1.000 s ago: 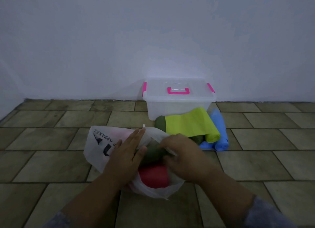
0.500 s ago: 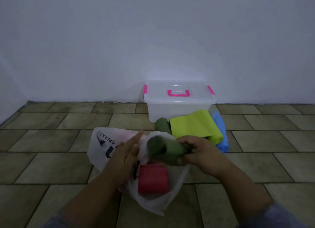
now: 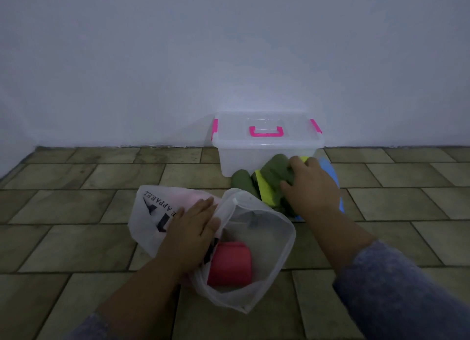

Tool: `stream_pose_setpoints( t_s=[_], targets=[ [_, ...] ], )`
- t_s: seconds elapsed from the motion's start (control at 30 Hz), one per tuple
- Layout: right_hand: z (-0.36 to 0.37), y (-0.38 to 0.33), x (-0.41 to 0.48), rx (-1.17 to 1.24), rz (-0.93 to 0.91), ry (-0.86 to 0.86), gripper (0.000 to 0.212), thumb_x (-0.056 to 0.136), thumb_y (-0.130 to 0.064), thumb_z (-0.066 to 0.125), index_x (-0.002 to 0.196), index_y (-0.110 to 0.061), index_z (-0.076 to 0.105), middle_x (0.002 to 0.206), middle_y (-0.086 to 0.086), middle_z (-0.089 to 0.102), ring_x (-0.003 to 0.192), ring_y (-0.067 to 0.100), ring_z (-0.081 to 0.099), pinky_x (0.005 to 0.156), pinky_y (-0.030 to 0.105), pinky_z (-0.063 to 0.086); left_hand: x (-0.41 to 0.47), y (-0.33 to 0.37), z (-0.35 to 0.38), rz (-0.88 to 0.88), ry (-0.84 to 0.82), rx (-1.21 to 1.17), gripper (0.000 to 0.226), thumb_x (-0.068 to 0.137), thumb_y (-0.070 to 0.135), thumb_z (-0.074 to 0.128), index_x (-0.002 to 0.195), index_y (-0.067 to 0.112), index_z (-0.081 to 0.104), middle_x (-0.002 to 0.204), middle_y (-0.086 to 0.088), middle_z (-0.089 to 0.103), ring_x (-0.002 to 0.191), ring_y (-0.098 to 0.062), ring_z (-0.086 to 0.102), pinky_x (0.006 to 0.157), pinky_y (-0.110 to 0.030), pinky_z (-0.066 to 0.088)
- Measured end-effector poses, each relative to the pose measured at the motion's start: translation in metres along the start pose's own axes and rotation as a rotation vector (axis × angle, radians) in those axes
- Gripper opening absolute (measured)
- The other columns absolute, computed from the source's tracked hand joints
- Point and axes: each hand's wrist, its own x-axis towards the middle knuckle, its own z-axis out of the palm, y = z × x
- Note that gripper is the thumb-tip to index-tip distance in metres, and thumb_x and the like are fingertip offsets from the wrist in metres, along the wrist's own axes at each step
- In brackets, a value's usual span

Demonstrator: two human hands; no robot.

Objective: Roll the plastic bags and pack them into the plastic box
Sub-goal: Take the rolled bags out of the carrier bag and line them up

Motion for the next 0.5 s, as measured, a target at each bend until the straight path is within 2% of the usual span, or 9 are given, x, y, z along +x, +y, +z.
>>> stream_pose_setpoints(
  t_s=[0.07,0.17,0.23,0.3,0.33,0.37,0.43,0.5],
  targets=[
    [0.001,-0.004,0.006,-0.049,-0.004,-0.102,0.043,0.083,-0.039,0.058,0.121,-0.02,0.047,0.108,0.01,0.049,0.093,0.029,0.052,0.067,0.037,0.049,0.001,0.0,-0.002,0.001,-0.02,-0.004,0.055,0.099,0.049,0.018,0.147,0.024,0.027,0.155,0.009,0.025,0.131,0.009,0.008,0.115,-0.031,-0.001],
    [-0.008,-0.005,0.003,-0.043,0.016,-0.117,0.053,0.081,-0.053,0.058,0.123,-0.021,0.048,0.116,0.009,0.05,0.106,0.029,0.049,0.084,0.042,0.048,-0.002,-0.005,-0.007,0.02,-0.096,0.064,0.057,0.098,0.051,0.017,0.149,0.027,0.018,0.157,0.013,0.012,0.134,0.008,-0.001,0.113,-0.034,-0.009],
    [-0.019,-0.011,-0.013,0.131,-0.06,0.041,0.047,0.079,-0.049,0.063,0.114,-0.019,0.056,0.109,0.004,0.055,0.101,0.023,0.051,0.081,0.034,0.045,-0.007,-0.009,-0.008,0.045,-0.126,0.174,0.068,0.09,0.063,0.005,0.15,0.03,0.01,0.154,0.019,0.001,0.135,0.005,-0.011,0.111,-0.037,-0.015],
    [-0.03,-0.022,-0.04,0.414,-0.222,0.111,0.026,0.076,-0.042,0.064,0.095,-0.024,0.06,0.087,-0.012,0.054,0.082,0.007,0.052,0.069,0.022,0.039,-0.012,-0.011,-0.006,0.046,-0.112,0.222,0.078,0.082,0.07,-0.005,0.15,0.032,0.004,0.153,0.019,-0.004,0.137,0.002,-0.014,0.111,-0.038,-0.017],
    [-0.033,-0.028,-0.056,0.49,-0.314,0.028,0.017,0.075,-0.042,0.06,0.088,-0.031,0.059,0.079,-0.018,0.051,0.074,0.0,0.049,0.065,0.018,0.038,-0.013,-0.011,-0.005,0.034,-0.102,0.226,0.08,0.081,0.071,-0.007,0.15,0.032,0.004,0.154,0.019,-0.004,0.139,0.0,-0.014,0.111,-0.038,-0.016],
    [-0.032,-0.034,-0.073,0.49,-0.4,-0.124,0.017,0.075,-0.043,0.055,0.089,-0.034,0.058,0.078,-0.019,0.052,0.073,-0.002,0.049,0.065,0.017,0.037,-0.012,-0.01,-0.002,0.02,-0.092,0.221,0.078,0.082,0.07,-0.006,0.15,0.033,0.004,0.156,0.017,-0.003,0.141,-0.001,-0.012,0.112,-0.039,-0.015],
    [-0.018,-0.042,-0.097,0.341,-0.545,-0.42,0.032,0.076,-0.043,0.055,0.107,-0.038,0.054,0.099,-0.019,0.06,0.091,-0.003,0.051,0.079,0.02,0.039,-0.007,-0.007,0.001,-0.006,-0.073,0.2,0.069,0.089,0.064,0.003,0.15,0.033,0.009,0.158,0.014,0.001,0.144,-0.005,-0.008,0.113,-0.041,-0.011],
    [-0.001,-0.044,-0.107,0.202,-0.541,-0.595,0.054,0.075,-0.044,0.064,0.125,-0.036,0.044,0.122,-0.009,0.056,0.111,0.011,0.05,0.092,0.028,0.038,-0.002,-0.003,0.004,-0.027,-0.051,0.184,0.06,0.095,0.057,0.013,0.15,0.033,0.014,0.159,0.012,0.005,0.145,-0.007,-0.004,0.115,-0.043,-0.009]
  ],
)
